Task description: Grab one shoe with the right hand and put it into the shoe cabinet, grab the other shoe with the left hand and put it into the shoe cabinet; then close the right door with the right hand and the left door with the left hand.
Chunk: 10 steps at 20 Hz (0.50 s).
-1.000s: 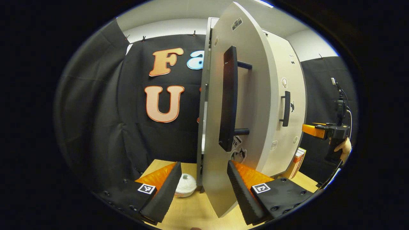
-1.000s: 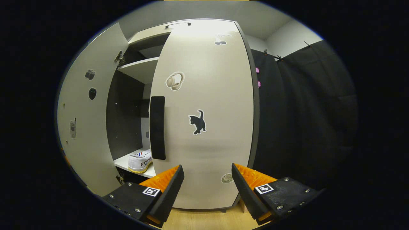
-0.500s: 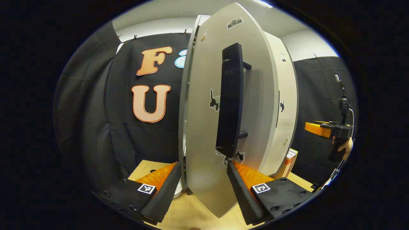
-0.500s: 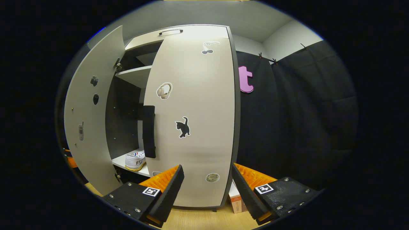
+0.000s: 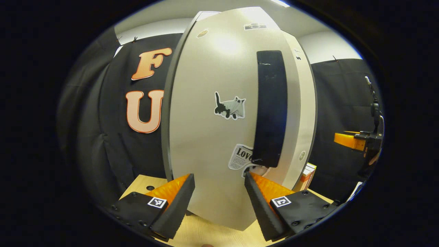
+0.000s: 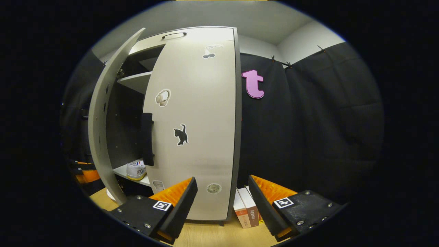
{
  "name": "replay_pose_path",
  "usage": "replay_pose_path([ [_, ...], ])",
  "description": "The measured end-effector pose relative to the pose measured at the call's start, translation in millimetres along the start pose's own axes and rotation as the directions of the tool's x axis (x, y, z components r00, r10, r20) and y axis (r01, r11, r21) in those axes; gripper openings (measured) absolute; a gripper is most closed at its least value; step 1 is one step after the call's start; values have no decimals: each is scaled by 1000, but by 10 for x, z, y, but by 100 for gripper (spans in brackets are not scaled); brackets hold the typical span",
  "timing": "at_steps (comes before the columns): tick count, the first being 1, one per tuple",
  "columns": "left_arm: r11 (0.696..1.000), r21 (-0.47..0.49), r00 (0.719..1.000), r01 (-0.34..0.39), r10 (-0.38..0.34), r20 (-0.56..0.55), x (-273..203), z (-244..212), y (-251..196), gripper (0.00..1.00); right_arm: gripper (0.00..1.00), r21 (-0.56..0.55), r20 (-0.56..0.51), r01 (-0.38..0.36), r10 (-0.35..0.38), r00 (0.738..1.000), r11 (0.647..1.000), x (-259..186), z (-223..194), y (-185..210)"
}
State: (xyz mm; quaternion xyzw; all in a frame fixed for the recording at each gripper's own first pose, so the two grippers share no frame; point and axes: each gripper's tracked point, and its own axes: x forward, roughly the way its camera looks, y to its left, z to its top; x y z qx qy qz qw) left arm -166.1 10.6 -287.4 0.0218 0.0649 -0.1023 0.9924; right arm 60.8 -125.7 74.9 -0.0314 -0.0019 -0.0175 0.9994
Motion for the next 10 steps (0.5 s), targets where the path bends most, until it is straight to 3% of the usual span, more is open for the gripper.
replay_pose_path([
  [10, 999, 5, 999, -34, 34, -26, 432, -139, -77, 95, 93, -6, -9, 35, -35, 999, 999, -69, -25, -244],
])
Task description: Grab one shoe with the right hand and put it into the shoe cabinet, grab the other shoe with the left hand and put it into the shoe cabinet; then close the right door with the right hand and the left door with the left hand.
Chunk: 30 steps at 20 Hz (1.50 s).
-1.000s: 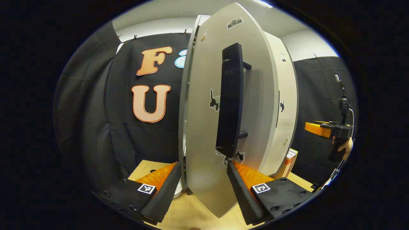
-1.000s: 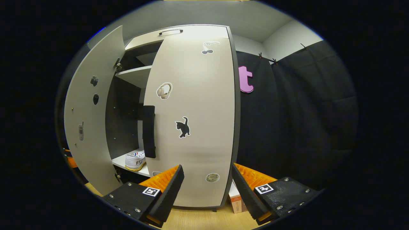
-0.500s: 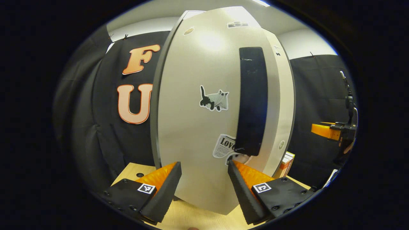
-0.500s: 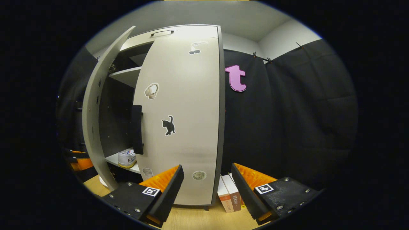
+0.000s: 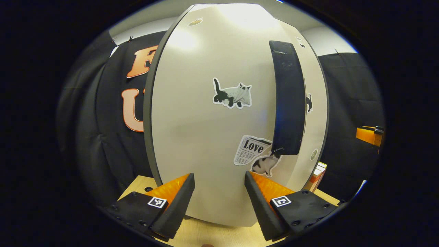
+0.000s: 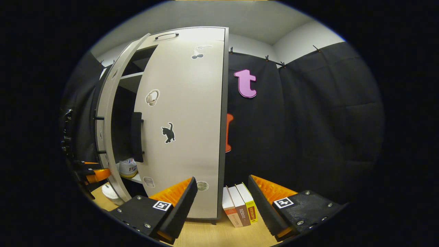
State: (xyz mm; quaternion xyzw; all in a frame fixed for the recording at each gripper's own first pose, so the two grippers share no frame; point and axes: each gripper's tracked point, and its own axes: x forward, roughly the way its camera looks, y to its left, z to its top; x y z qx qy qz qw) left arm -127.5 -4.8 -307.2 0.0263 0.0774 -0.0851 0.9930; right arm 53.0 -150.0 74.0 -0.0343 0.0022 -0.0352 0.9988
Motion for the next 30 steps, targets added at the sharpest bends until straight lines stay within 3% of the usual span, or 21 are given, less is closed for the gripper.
replay_pose_path([
  [11, 999, -11, 998, -51, 51, -34, 415, 14, -67, 95, 93, 4, -13, -41, 41, 999, 999, 14, -40, 146],
  [13, 997, -11, 993, -74, 73, -92, 374, -33, -51, 95, 93, 9, -20, -47, 47, 999, 999, 6, -26, 167],
  [24, 992, -23, 992, -126, 127, 14, -1068, 929, 514, 95, 92, 43, 7, -82, 82, 997, 996, -324, 320, 303],
  [30, 986, -2, 984, -167, 167, 64, -1588, 1180, 762, 95, 93, 35, 44, -58, 57, 997, 998, -564, 504, 239],
])
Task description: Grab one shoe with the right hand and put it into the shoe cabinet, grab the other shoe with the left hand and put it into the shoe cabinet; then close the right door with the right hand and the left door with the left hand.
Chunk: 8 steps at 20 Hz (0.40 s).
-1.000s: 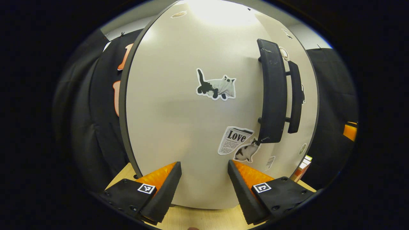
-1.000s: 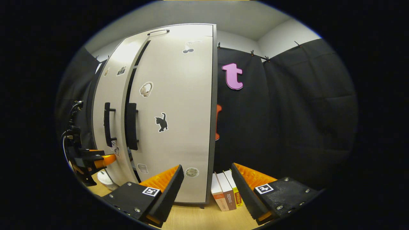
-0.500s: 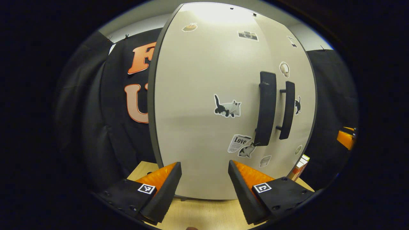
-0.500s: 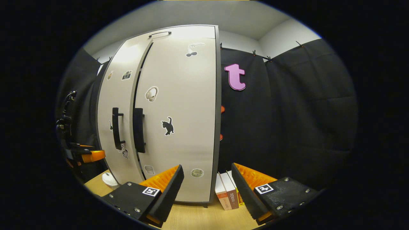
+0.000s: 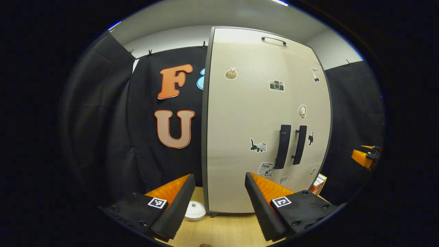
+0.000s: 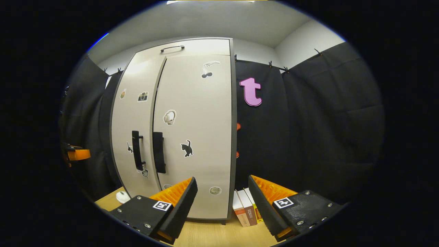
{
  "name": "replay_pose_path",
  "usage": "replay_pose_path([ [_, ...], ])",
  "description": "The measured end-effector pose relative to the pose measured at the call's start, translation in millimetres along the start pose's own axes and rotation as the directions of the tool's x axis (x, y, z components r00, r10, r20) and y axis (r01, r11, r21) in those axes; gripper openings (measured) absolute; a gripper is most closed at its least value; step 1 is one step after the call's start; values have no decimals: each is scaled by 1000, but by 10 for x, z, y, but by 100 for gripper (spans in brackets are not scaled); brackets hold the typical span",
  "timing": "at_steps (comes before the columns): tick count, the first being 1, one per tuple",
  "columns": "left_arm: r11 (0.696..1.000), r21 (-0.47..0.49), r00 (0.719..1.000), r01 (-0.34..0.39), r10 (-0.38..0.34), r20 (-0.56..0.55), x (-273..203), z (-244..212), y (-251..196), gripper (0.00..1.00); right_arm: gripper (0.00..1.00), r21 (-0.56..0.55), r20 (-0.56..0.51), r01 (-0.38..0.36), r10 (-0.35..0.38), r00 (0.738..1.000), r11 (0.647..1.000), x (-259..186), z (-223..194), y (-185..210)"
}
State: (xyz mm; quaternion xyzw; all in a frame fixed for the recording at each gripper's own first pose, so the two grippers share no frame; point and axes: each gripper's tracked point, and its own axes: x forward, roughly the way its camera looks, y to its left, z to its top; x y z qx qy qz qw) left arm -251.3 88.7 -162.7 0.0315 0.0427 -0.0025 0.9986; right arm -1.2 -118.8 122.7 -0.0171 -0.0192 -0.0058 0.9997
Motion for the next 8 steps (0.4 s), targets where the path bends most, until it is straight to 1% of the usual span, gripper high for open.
replay_pose_path([
  [3, 1000, -18, 1000, -16, 16, 14, -168, 67, 168, 95, 92, 1, 11, 9, -9, 1000, 1000, -121, 69, -24],
  [6, 999, -7, 998, -47, 47, 29, -296, 96, 358, 95, 93, -17, 10, 21, -21, 1000, 1000, -204, 76, -43],
  [8, 999, -18, 998, -50, 50, 30, -345, 104, 417, 95, 92, -23, 6, 23, -23, 1000, 999, -240, 63, -37],
])
